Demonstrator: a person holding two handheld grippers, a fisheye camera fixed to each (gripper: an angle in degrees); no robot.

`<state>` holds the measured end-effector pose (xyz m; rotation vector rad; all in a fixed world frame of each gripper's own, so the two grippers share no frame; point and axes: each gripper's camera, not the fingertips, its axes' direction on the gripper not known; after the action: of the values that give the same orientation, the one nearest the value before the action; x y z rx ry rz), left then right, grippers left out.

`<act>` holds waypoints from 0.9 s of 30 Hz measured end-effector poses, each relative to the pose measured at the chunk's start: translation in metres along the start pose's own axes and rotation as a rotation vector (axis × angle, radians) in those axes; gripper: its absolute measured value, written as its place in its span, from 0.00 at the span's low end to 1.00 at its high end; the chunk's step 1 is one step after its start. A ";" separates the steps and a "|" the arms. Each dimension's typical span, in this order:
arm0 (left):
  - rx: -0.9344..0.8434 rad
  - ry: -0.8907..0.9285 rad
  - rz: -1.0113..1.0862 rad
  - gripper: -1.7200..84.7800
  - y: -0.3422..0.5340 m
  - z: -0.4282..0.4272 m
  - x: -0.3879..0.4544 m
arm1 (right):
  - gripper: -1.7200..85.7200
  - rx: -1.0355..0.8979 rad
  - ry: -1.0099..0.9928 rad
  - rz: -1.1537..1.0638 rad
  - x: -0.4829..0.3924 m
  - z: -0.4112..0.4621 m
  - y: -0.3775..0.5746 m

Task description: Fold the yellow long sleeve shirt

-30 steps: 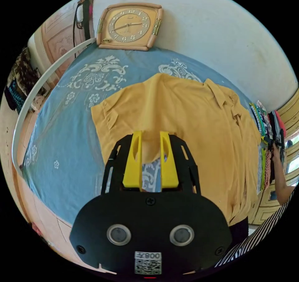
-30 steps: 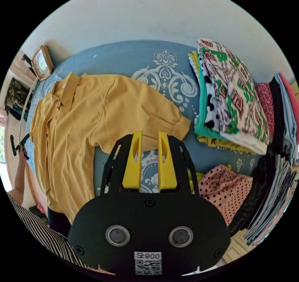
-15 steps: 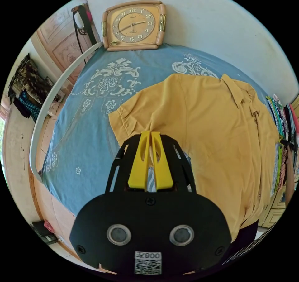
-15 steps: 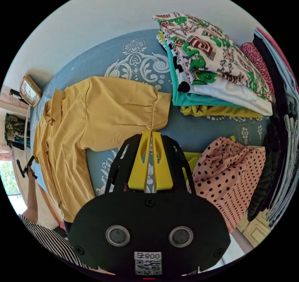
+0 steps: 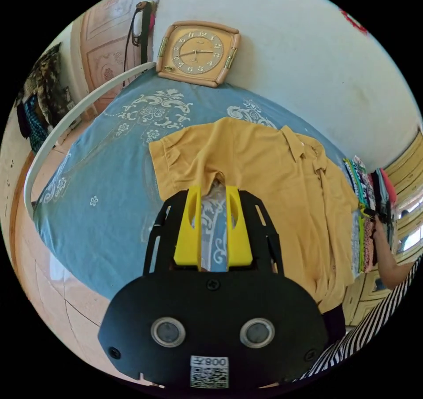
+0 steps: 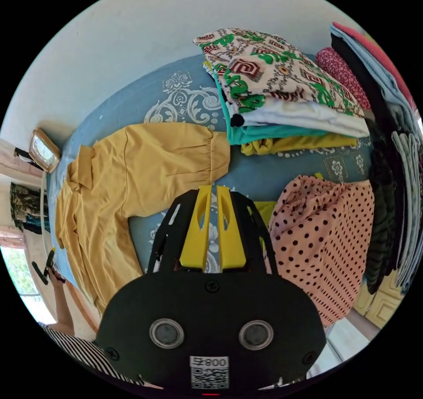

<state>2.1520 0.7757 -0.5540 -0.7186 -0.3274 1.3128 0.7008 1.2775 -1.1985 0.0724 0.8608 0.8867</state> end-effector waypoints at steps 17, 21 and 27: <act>-0.376 0.253 0.430 0.10 0.209 0.046 0.151 | 0.05 -0.397 -0.500 -0.589 -0.155 0.102 0.253; -0.410 0.174 0.454 0.04 0.225 0.061 0.156 | 0.06 -0.438 -0.540 -0.663 -0.177 0.130 0.286; -0.340 0.226 0.439 0.03 0.240 0.043 0.150 | 0.08 -0.370 -0.537 -0.693 -0.207 0.175 0.264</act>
<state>1.9812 0.9508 -0.7030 -1.2683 -0.2166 1.5863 0.5813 1.3531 -0.8471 -0.2872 0.1726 0.3246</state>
